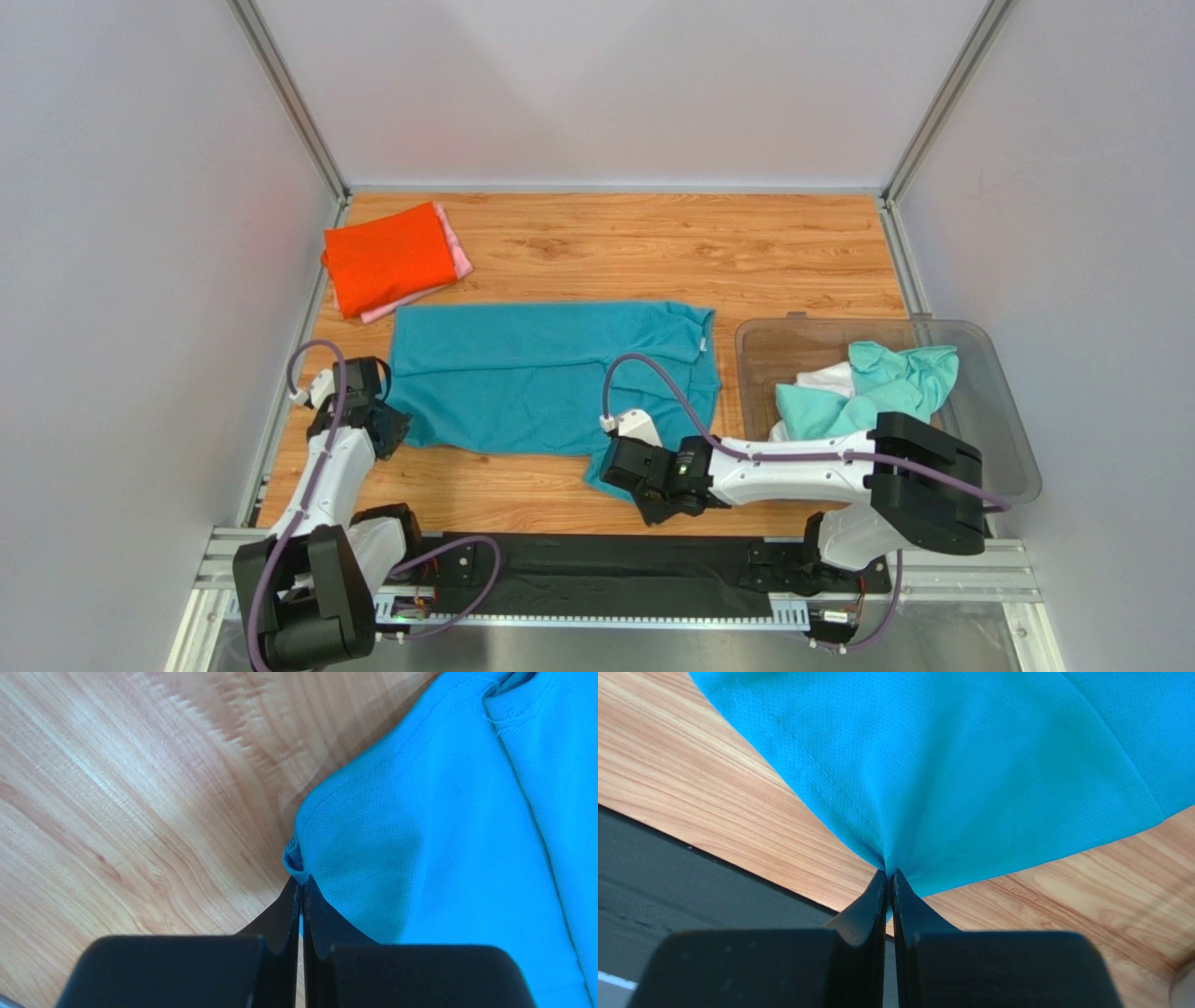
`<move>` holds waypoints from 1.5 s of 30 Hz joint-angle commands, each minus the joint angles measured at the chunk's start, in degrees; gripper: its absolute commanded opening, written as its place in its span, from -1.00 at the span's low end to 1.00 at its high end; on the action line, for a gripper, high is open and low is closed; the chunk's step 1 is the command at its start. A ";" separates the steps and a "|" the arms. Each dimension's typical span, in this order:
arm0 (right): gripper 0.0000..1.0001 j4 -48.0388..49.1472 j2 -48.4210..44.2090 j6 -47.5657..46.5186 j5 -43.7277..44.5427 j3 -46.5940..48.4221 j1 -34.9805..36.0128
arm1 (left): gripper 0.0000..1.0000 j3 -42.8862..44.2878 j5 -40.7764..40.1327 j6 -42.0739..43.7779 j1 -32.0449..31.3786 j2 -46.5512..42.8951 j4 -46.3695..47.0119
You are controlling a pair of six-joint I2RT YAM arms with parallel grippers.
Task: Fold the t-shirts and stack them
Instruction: Fold the tshirt
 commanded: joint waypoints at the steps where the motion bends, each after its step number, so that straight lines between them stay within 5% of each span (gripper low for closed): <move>1: -1.00 0.34 -2.52 2.79 -2.18 -2.24 1.34 | -1.00 -0.90 -0.95 0.10 0.41 -2.32 -2.77; 15: -1.00 -8.45 -10.79 4.29 3.78 3.47 2.76 | -1.00 -0.64 -2.18 -3.41 0.49 -14.02 -8.84; 28: -1.00 -11.09 -17.47 -9.77 5.11 10.94 -14.64 | -1.00 10.35 -0.87 -0.16 0.49 -2.95 -10.33; 45: -1.00 -8.45 -5.17 -26.21 -6.48 23.77 -30.11 | -1.00 21.95 1.68 2.91 0.23 12.51 -9.19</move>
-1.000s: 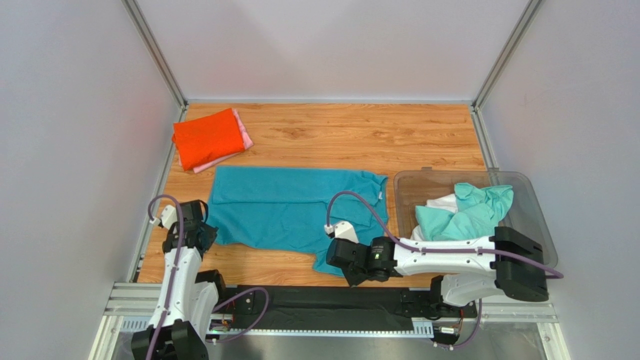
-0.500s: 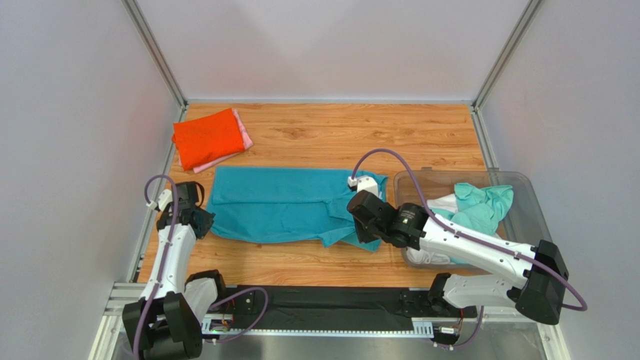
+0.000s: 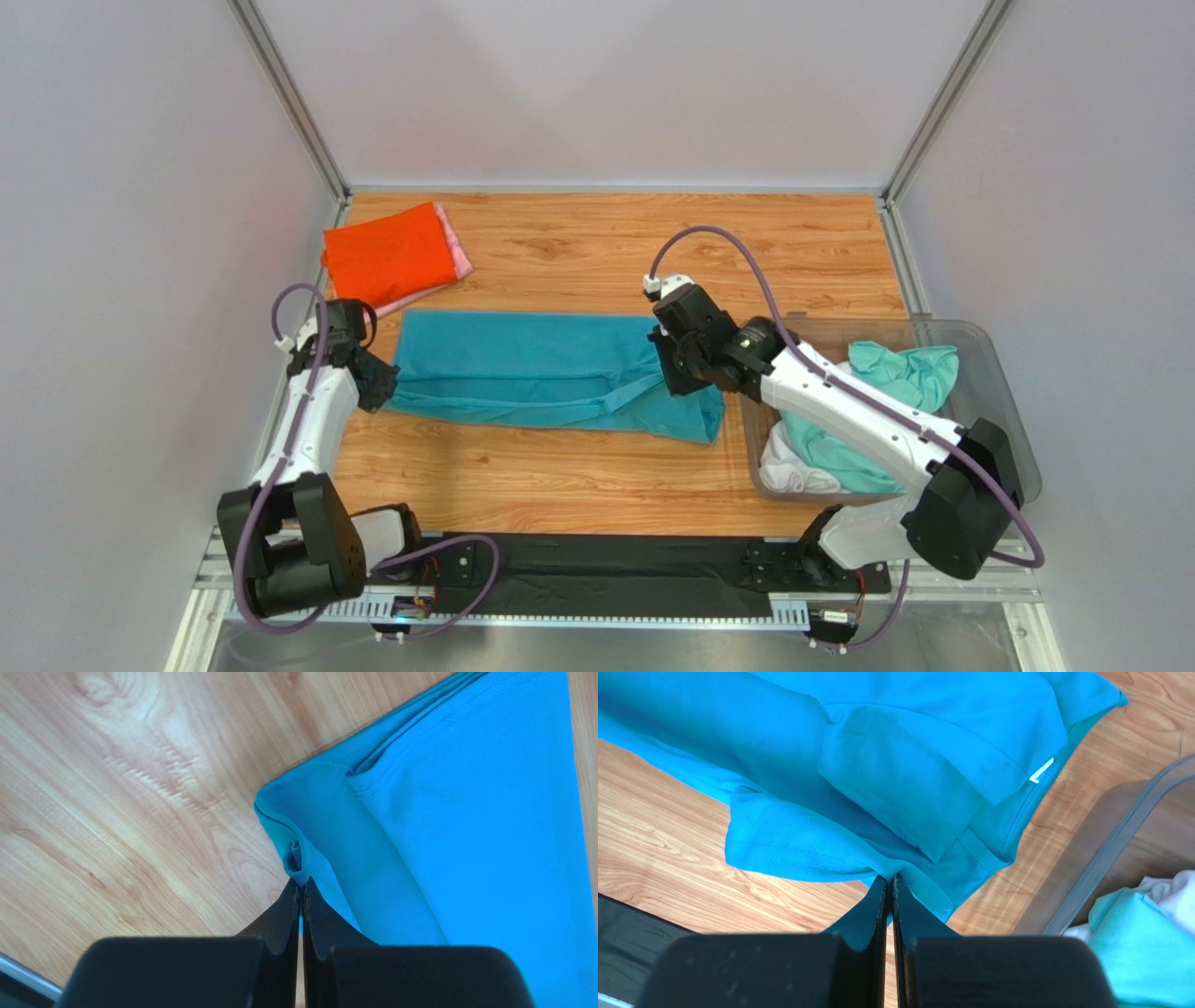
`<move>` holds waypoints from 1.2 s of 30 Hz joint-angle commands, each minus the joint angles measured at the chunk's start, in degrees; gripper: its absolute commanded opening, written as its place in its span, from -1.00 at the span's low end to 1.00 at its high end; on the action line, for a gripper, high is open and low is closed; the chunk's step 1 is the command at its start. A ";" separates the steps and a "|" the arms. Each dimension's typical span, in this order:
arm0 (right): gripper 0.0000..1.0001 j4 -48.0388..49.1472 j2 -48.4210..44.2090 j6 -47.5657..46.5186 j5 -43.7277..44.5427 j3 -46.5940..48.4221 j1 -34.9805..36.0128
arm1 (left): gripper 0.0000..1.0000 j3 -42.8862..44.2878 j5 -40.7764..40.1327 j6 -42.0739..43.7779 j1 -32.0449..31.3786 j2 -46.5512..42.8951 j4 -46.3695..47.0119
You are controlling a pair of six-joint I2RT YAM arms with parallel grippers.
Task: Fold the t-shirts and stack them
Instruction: Fold the tshirt
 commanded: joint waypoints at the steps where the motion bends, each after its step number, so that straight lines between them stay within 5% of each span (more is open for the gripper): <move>1: -1.00 1.16 2.22 -5.79 -3.69 4.38 -2.40 | -1.00 3.81 1.27 2.13 0.06 3.58 1.15; 19: -0.98 -5.34 29.10 -16.18 -5.01 27.06 -9.97 | -1.00 13.48 -0.93 1.69 -1.35 21.25 1.85; 22: -0.77 -5.34 33.23 -13.64 -3.00 31.01 -10.67 | -0.72 15.15 -0.49 2.04 -1.35 23.45 1.59; 23: -0.66 -5.17 34.29 -13.19 -1.25 33.20 -10.84 | -0.38 15.68 -0.49 2.13 -1.35 24.06 1.24; 25: -0.53 -5.25 36.84 -11.70 0.43 35.67 -11.02 | -0.08 17.08 -0.05 2.22 -1.35 24.33 0.71; 28: 0.03 -5.43 36.86 -10.03 1.67 37.96 -11.02 | 0.52 18.32 1.71 2.74 -1.44 22.67 0.27; 29: 0.30 -5.25 36.16 -9.24 1.32 37.88 -11.02 | 0.99 18.41 2.32 2.74 -1.70 21.10 0.18; 31: 0.55 -4.55 33.10 -7.75 1.14 35.60 -10.76 | 0.99 18.23 2.94 2.66 -1.97 19.42 -0.17; 32: 0.98 -4.11 31.68 -6.44 0.44 34.20 -10.67 | 0.99 17.88 3.29 2.57 -2.66 17.67 -0.08; 36: 1.00 1.23 20.81 -1.51 -0.70 22.61 -8.48 | 0.99 17.09 4.34 3.18 -5.21 14.84 0.27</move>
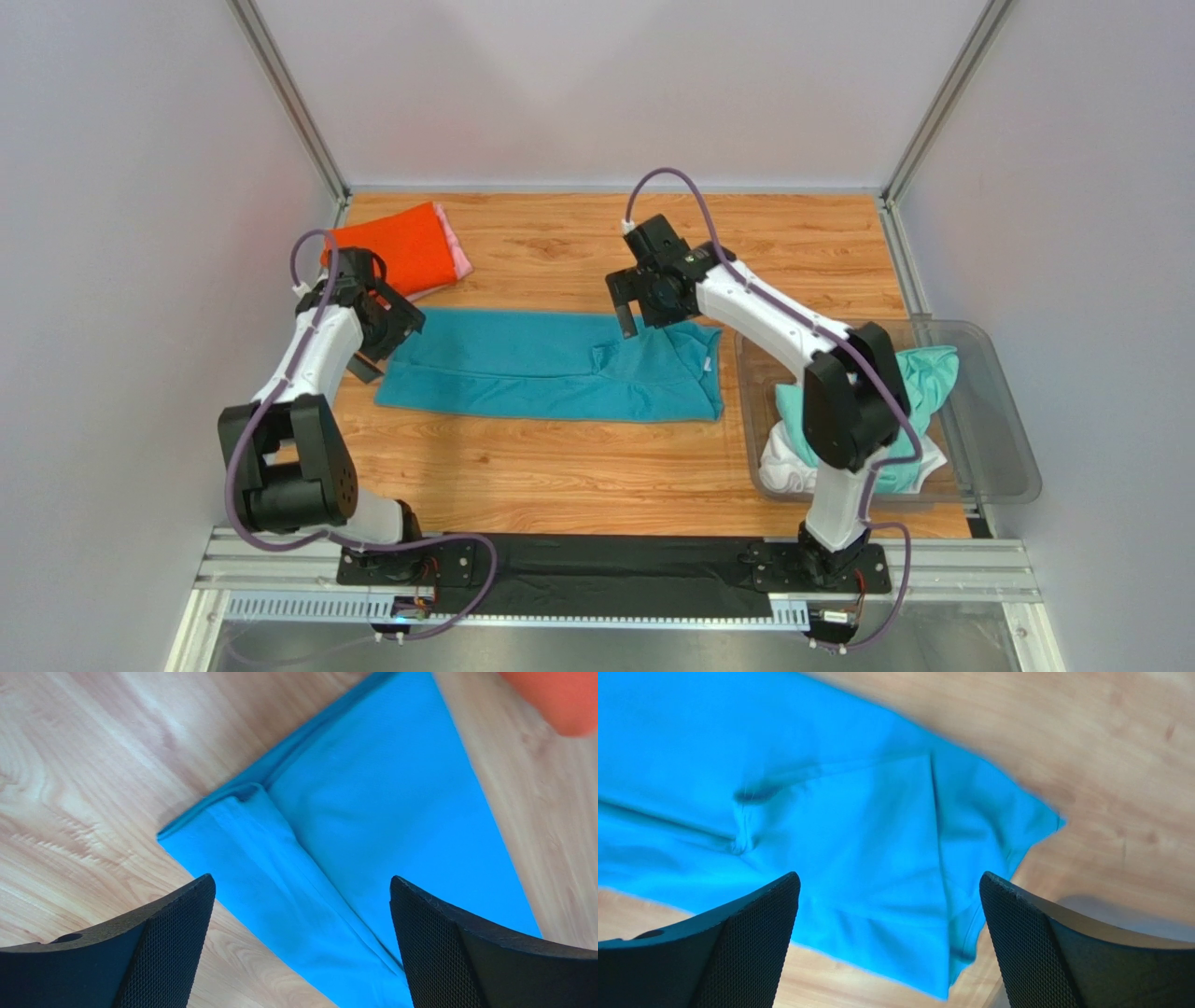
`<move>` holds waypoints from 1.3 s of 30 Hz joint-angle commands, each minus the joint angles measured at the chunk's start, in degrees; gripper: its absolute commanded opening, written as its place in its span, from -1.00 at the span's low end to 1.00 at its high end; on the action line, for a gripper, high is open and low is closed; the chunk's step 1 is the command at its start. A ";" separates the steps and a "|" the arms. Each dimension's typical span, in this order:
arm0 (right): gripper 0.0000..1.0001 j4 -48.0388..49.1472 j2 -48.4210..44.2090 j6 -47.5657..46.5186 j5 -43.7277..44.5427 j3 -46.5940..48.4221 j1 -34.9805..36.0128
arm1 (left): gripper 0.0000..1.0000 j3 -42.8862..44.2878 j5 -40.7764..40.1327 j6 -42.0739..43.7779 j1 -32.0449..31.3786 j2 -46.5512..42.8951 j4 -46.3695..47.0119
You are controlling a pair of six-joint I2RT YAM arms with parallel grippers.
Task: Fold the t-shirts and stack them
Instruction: Fold the tshirt
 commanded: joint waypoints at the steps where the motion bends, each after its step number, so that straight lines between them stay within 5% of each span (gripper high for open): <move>1: 1.00 4.79 -11.81 7.08 -0.88 -10.07 2.04 | 0.99 0.78 2.40 2.22 -2.57 -3.19 1.05; 8: 1.00 20.87 -22.02 22.74 -16.86 -32.42 2.66 | 0.99 3.24 7.68 6.88 -7.76 3.64 5.72; 13: 1.00 21.58 -17.46 22.74 -16.70 -31.74 1.43 | 1.00 4.74 10.75 7.76 -7.85 9.81 5.81; 27: 1.00 20.36 -0.17 13.35 -23.12 -20.68 -9.29 | 0.99 -10.11 10.67 4.26 -12.68 5.34 6.86; 39: 1.00 9.90 15.23 3.24 -24.00 3.66 -13.34 | 0.99 -25.40 12.68 -6.37 -26.03 -10.74 5.98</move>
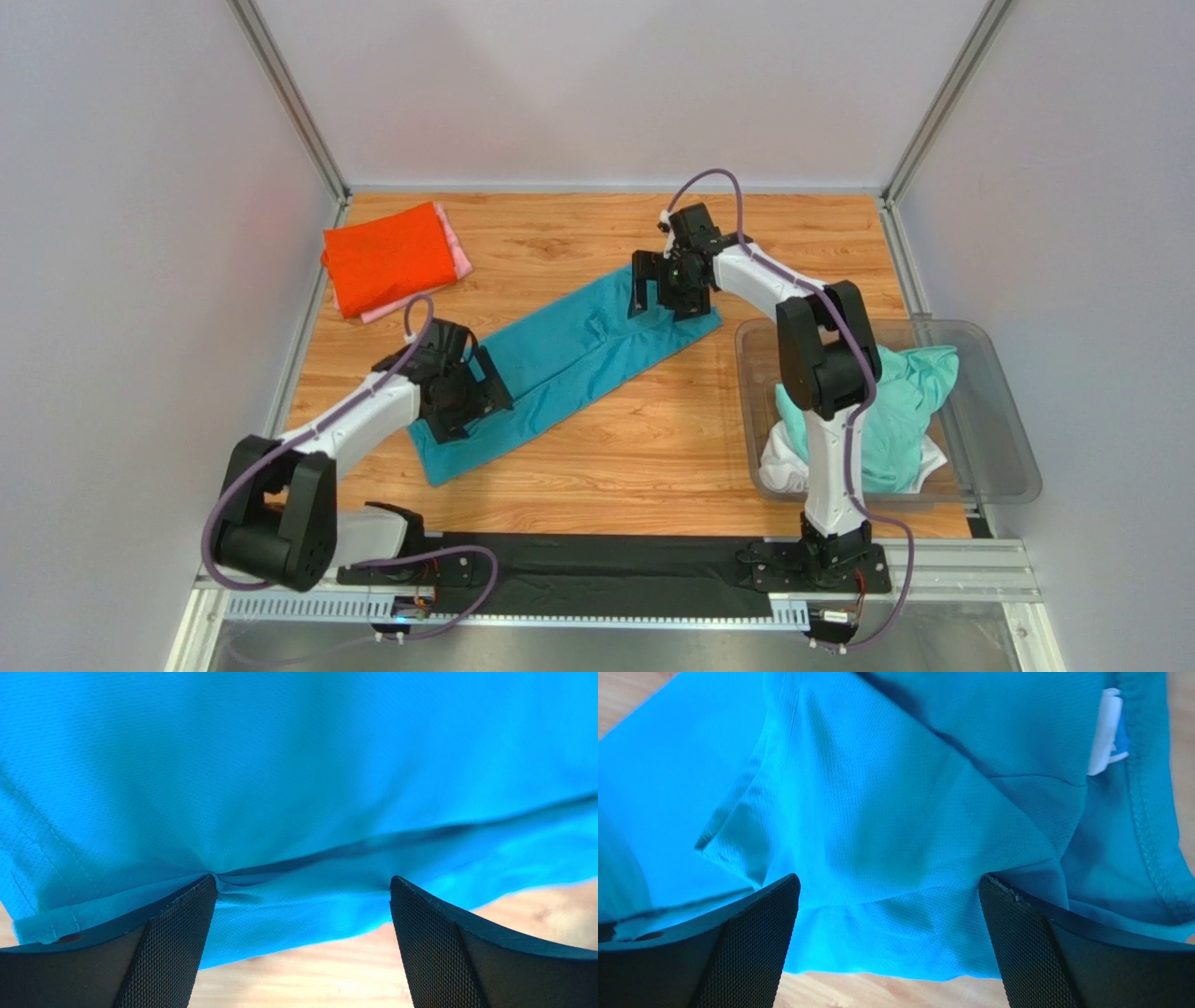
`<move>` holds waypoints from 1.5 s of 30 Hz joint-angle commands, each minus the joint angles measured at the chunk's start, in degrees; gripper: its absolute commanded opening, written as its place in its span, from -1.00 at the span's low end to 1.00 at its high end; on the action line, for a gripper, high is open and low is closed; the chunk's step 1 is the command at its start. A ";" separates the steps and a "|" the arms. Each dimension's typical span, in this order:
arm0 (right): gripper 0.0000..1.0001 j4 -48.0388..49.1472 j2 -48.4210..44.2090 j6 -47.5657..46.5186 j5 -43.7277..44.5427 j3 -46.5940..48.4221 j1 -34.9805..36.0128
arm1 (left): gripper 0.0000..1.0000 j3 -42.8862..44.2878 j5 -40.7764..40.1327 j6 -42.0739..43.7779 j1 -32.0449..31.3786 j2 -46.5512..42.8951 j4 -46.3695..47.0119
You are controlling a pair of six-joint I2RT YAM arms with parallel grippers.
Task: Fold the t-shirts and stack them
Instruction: Fold the tshirt
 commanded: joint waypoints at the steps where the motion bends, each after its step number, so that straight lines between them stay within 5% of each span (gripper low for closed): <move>1: 1.00 -4.40 4.13 -5.57 -1.46 6.56 -0.07 | 0.99 -5.97 3.35 -6.05 -4.46 -4.22 -2.63; 7: 1.00 -6.95 11.08 -6.55 -7.08 15.18 0.19 | 0.99 -11.08 1.34 -17.30 -16.14 -12.32 -0.09; 12: 1.00 -7.83 16.35 -5.85 -8.32 21.06 1.42 | 0.99 -12.49 0.29 -23.63 -22.40 -10.41 3.08; 24: 1.00 -8.54 28.04 -9.62 -8.15 41.81 2.48 | 0.99 -0.37 -1.82 -32.43 -44.10 8.31 10.55; 29: 1.00 -7.49 30.95 -11.99 -9.99 45.68 2.48 | 0.99 7.19 -3.93 -30.50 -45.35 14.12 11.17; 36: 1.00 -6.16 27.18 -12.61 -8.85 47.71 1.95 | 0.99 14.75 -8.14 -27.07 -48.68 12.02 6.35; 45: 1.00 -8.00 8.82 -12.09 -9.56 40.51 3.27 | 0.99 14.06 -13.08 -21.89 -51.24 -2.73 -8.16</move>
